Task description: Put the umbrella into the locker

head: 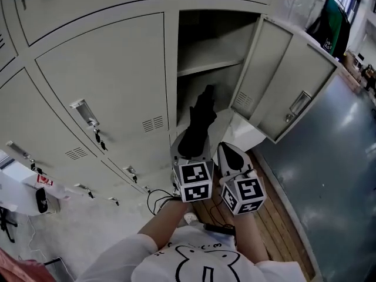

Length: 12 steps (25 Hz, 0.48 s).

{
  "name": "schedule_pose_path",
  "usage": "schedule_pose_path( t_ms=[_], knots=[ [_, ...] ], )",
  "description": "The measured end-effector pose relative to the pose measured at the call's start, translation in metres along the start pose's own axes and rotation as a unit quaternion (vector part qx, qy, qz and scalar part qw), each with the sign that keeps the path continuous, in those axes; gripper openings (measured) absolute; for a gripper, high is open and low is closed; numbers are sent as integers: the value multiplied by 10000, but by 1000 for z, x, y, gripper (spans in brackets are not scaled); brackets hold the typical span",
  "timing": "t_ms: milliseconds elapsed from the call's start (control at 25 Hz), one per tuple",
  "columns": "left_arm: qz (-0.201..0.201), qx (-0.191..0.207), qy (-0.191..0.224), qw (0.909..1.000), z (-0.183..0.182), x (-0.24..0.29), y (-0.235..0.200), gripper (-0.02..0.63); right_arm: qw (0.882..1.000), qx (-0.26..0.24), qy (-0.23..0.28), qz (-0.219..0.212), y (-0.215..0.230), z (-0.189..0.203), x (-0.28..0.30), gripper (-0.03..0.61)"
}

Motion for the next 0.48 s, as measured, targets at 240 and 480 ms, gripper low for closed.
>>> schedule_pose_path(
  t_ms=[240, 480],
  knots=[
    [-481, -174, -68, 9987, 10, 34, 11, 233, 9990, -61, -80, -436, 31, 7, 16, 26],
    [-967, -298, -97, 9948, 12, 68, 5, 233, 9961, -30, -138, -870, 52, 14, 41, 26]
  ],
)
Point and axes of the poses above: the fingertips, and each gripper's own axes: x forward along the fingers, y to its right, z out of its underside, the point moved 1 cm from there along -x, backward along the fingers, and after that the axes turned 7 degrees about -y, right-handed, at the moved point
